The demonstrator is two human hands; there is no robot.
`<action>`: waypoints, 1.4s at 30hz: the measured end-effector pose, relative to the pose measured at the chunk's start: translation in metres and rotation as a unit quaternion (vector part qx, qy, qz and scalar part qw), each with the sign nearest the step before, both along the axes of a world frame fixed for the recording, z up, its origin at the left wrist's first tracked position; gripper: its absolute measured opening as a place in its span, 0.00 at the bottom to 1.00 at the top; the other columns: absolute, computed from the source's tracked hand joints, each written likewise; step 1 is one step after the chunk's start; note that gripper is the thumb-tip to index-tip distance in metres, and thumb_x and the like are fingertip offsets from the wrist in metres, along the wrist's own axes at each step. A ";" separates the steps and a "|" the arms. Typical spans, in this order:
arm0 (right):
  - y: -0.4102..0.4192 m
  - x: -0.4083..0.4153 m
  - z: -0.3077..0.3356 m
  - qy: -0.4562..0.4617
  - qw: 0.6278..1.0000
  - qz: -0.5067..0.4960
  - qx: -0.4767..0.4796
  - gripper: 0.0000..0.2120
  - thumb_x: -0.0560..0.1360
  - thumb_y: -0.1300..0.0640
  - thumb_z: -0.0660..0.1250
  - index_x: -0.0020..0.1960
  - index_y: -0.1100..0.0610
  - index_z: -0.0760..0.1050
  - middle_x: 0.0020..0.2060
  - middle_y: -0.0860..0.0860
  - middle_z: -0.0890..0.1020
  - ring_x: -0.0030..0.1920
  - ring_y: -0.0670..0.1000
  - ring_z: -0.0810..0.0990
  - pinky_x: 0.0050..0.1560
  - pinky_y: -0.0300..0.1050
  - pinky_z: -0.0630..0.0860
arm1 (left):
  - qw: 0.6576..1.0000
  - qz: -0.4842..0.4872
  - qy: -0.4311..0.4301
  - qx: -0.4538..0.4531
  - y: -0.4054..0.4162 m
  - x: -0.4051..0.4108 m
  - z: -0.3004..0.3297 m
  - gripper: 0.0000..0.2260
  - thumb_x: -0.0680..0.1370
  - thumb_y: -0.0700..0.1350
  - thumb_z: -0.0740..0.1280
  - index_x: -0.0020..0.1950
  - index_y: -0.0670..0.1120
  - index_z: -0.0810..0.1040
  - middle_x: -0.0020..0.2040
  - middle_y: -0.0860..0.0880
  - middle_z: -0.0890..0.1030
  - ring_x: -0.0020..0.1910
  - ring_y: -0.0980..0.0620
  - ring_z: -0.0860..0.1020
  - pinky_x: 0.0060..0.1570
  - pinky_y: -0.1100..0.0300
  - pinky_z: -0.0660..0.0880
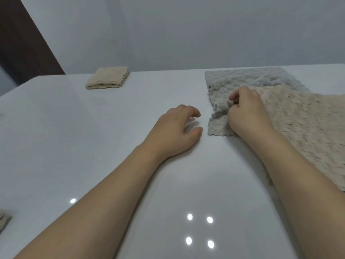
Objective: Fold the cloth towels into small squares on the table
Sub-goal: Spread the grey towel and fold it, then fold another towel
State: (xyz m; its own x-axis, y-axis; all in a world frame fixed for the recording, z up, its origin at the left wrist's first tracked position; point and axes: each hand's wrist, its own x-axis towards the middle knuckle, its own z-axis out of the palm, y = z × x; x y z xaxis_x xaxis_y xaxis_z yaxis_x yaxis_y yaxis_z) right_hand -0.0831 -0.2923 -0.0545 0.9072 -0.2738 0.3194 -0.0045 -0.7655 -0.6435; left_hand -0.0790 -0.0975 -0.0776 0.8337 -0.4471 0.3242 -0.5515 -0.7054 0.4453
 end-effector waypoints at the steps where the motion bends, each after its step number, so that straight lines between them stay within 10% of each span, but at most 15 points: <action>1: -0.002 0.001 -0.001 -0.003 1.000 -0.004 0.010 0.17 0.73 0.68 0.53 0.57 0.57 0.71 0.58 0.56 0.72 0.50 0.51 0.69 0.49 0.43 0.65 | 1.000 -0.019 -0.007 0.007 -0.002 0.000 0.000 0.17 0.75 0.56 0.64 0.63 0.53 0.75 0.59 0.55 0.77 0.57 0.54 0.74 0.60 0.53 0.70; 14: 0.000 0.010 -0.009 0.010 0.999 0.002 -0.049 0.12 0.71 0.65 0.56 0.49 0.55 0.74 0.51 0.54 0.78 0.52 0.55 0.74 0.51 0.47 0.71 | 0.989 -0.020 -0.112 0.095 -0.028 0.006 0.000 0.11 0.81 0.47 0.62 0.59 0.52 0.82 0.52 0.51 0.80 0.51 0.44 0.75 0.50 0.51 0.69; 23: 0.004 0.009 -0.019 -0.014 0.981 0.051 -0.184 0.10 0.78 0.55 0.57 0.49 0.59 0.74 0.49 0.57 0.77 0.54 0.60 0.73 0.56 0.51 0.67 | 0.940 0.325 -0.070 0.072 0.031 0.015 0.011 0.23 0.72 0.50 0.50 0.58 0.42 0.77 0.56 0.42 0.76 0.56 0.38 0.73 0.53 0.48 0.66; 27: 0.013 0.002 -0.016 0.051 0.967 0.112 -0.222 0.30 0.73 0.32 0.51 0.61 0.52 0.73 0.60 0.53 0.74 0.63 0.57 0.68 0.65 0.54 0.63 | 0.983 0.156 -0.062 -0.073 0.032 0.011 0.005 0.20 0.69 0.47 0.54 0.58 0.45 0.75 0.58 0.46 0.75 0.57 0.42 0.73 0.57 0.47 0.69; 31: 0.013 -0.001 -0.013 0.079 0.953 0.130 -0.263 0.41 0.62 0.24 0.50 0.68 0.46 0.68 0.66 0.50 0.70 0.66 0.56 0.65 0.68 0.54 0.61 | 0.994 0.065 -0.068 0.055 0.029 0.022 -0.007 0.17 0.74 0.49 0.59 0.59 0.51 0.79 0.63 0.52 0.76 0.61 0.44 0.72 0.62 0.50 0.67; 35: 0.010 0.001 -0.011 0.065 0.957 0.123 -0.256 0.33 0.68 0.41 0.62 0.71 0.50 0.64 0.66 0.52 0.70 0.66 0.58 0.66 0.66 0.53 0.63 | 0.975 0.126 -0.048 -0.175 0.021 0.027 0.006 0.07 0.79 0.45 0.58 0.49 0.45 0.75 0.49 0.48 0.81 0.50 0.46 0.78 0.52 0.47 0.74; 42: 0.016 0.000 0.020 -0.082 0.992 0.072 -0.067 0.09 0.75 0.62 0.58 0.54 0.55 0.71 0.46 0.51 0.75 0.46 0.54 0.73 0.40 0.46 0.64 | 0.846 0.236 -0.067 -0.473 0.018 0.034 0.096 0.06 0.82 0.37 0.54 0.47 0.46 0.66 0.39 0.55 0.70 0.35 0.62 0.68 0.36 0.72 0.67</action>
